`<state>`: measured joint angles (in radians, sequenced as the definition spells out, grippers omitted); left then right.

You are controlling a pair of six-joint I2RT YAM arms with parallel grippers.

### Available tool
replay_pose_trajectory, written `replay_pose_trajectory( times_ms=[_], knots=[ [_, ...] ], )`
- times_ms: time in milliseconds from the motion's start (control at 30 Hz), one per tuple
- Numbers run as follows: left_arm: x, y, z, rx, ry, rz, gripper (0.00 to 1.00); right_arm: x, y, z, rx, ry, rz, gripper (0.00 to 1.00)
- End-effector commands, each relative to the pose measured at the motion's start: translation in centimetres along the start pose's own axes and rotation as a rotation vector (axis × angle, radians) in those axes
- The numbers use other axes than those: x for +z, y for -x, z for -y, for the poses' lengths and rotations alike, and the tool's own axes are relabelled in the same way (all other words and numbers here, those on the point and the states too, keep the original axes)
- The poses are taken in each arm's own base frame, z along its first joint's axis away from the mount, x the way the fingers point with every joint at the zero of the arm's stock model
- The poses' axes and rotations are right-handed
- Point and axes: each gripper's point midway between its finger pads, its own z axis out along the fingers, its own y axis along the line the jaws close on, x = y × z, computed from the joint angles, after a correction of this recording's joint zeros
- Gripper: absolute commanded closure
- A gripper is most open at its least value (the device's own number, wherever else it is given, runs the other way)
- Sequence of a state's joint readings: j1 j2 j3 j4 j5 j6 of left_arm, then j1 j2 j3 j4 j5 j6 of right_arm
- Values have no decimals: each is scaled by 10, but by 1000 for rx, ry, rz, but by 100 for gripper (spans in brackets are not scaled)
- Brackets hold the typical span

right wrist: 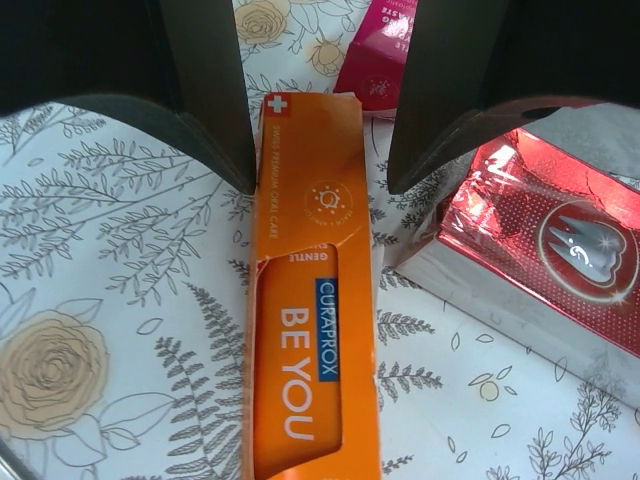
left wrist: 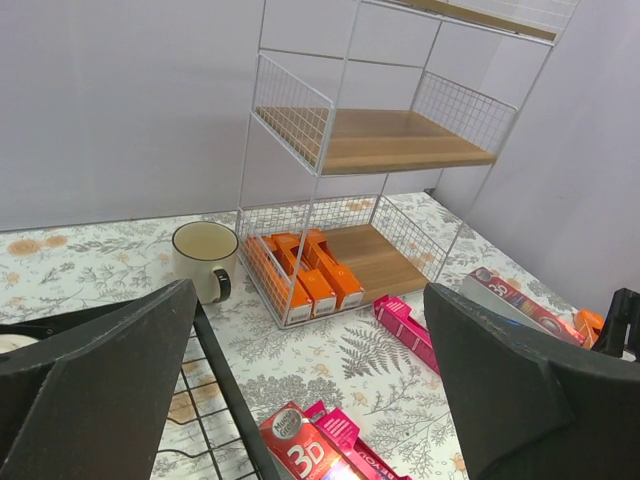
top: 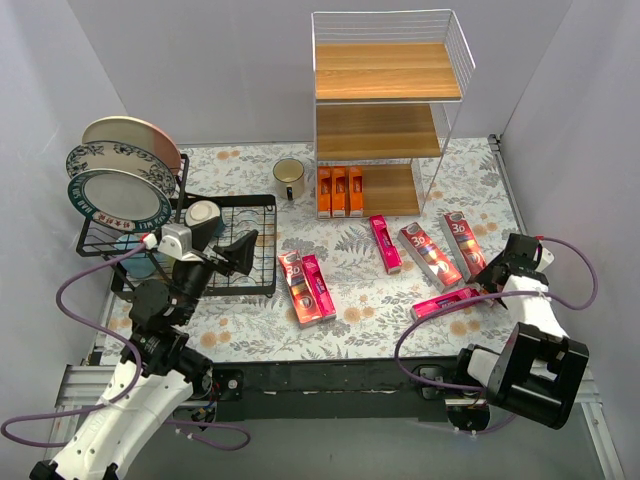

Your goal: Place and organize the toothpastes onto the shelf

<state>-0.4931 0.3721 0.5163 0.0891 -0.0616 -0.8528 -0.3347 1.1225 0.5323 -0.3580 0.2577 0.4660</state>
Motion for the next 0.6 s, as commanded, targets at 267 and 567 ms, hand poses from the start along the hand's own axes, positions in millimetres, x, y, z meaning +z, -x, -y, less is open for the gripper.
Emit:
replay_pose_trajectory(
  times_ms=[267, 567],
  knots=[
    [6, -18, -5, 22, 18, -60, 2, -2, 8, -8, -22, 57, 23, 50],
    [15, -37, -8, 33, 25, -120, 2, -56, 48, -29, -142, 126, 206, 54]
  ],
)
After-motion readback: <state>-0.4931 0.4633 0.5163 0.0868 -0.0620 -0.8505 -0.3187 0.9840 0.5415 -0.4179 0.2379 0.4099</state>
